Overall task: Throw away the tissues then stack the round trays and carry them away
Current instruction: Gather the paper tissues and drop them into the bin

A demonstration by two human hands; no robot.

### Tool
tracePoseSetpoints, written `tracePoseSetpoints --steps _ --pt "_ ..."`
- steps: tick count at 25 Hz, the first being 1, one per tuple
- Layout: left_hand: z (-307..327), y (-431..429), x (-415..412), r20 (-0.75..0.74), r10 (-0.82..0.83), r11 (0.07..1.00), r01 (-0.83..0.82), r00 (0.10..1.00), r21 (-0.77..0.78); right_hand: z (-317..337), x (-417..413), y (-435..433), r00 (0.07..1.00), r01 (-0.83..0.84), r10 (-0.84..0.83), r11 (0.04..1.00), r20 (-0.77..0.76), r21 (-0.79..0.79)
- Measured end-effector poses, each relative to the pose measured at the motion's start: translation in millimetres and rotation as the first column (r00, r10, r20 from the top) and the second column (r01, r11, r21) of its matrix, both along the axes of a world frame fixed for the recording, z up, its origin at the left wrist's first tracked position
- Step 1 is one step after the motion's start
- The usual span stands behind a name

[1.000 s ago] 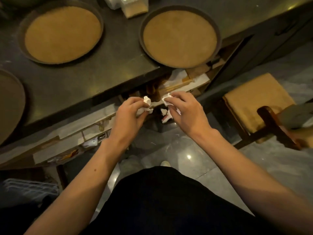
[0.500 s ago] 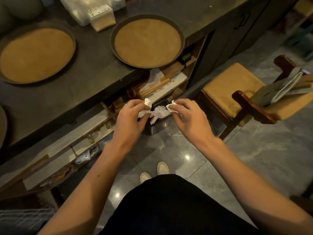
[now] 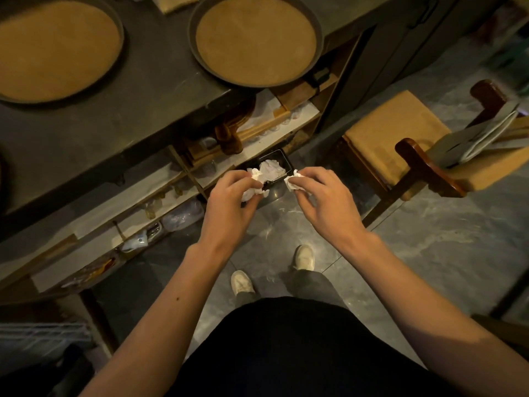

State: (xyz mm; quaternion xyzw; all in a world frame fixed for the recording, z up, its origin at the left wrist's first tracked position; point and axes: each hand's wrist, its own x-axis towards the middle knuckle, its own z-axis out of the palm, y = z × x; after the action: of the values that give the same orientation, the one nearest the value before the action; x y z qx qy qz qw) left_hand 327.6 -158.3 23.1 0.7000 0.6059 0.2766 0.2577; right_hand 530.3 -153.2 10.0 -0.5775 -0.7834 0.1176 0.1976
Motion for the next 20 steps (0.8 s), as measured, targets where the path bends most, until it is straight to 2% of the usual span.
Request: tracePoseSetpoints --steps 13,20 --pt "-35.6 52.7 137.7 -0.101 0.187 0.969 -0.200 0.977 -0.141 -53.8 129.1 88.7 0.982 -0.151 0.133 0.981 -0.136 -0.126" --pt "-51.6 81.7 164.0 -0.108 0.284 0.935 -0.300 0.953 -0.188 -75.8 143.0 124.0 0.954 -0.279 0.250 0.944 -0.166 -0.178"
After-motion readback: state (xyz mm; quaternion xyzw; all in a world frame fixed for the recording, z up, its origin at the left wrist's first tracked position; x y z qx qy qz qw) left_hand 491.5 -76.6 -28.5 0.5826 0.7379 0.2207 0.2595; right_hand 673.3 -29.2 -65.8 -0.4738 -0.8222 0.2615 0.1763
